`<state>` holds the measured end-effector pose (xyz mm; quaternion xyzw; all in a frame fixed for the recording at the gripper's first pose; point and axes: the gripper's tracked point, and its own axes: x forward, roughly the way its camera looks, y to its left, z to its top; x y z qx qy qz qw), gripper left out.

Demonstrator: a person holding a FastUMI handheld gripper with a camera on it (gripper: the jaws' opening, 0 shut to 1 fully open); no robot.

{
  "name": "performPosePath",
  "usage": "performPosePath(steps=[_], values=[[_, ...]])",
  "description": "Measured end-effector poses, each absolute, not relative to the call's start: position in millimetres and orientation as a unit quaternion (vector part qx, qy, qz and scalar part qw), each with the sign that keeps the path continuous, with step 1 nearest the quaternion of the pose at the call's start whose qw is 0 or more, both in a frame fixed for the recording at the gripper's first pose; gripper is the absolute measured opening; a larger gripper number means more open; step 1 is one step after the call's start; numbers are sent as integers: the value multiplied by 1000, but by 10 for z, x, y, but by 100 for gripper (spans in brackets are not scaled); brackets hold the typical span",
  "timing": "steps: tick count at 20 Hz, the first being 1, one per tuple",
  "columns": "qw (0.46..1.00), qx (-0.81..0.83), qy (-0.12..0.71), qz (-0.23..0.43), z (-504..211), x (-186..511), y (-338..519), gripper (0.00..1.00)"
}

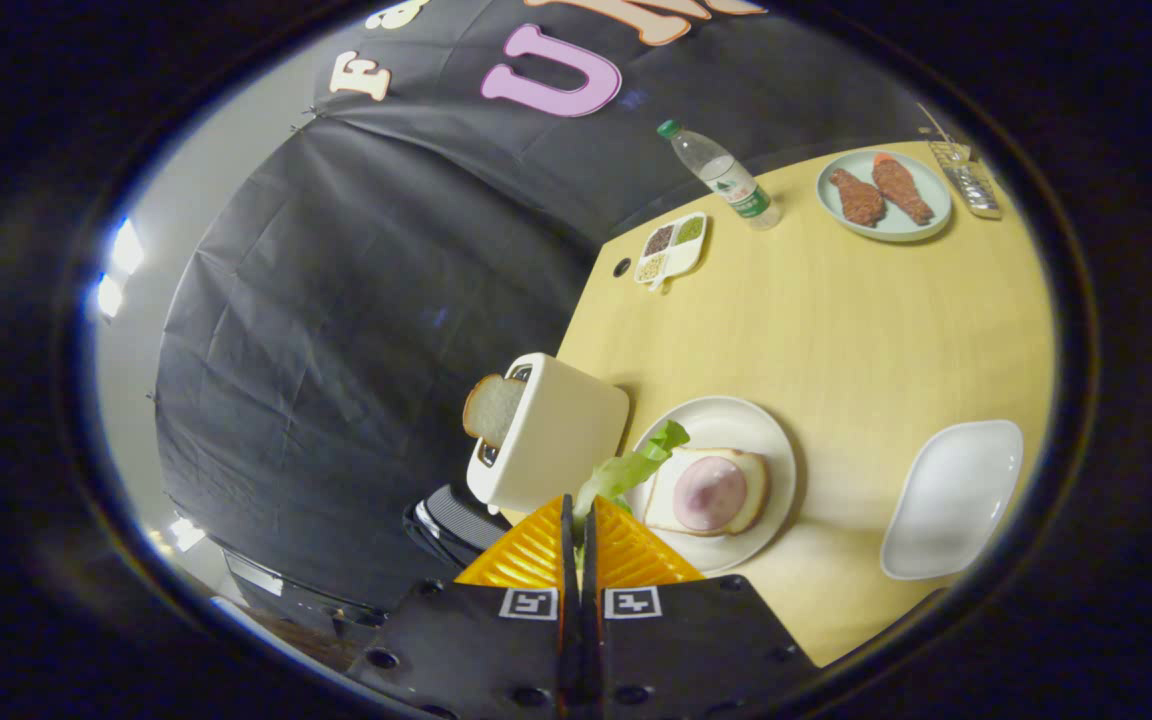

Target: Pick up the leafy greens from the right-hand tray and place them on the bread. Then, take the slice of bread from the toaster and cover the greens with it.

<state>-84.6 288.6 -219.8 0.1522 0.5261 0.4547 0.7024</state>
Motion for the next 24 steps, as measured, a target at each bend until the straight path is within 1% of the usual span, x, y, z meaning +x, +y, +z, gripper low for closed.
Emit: performPosePath(steps=[5, 8, 13, 21, 24], values=[[681, 165, 551, 454, -2422, -949, 3297, 3], [680, 148, 568, 439, -2686, -952, 3358, 3], [708, 60, 587, 388, -3281, -767, 3046, 3], [741, -16, 585, 330, -3688, -542, 2742, 3], [745, -36, 584, 319, -3722, -544, 2680, 7]])
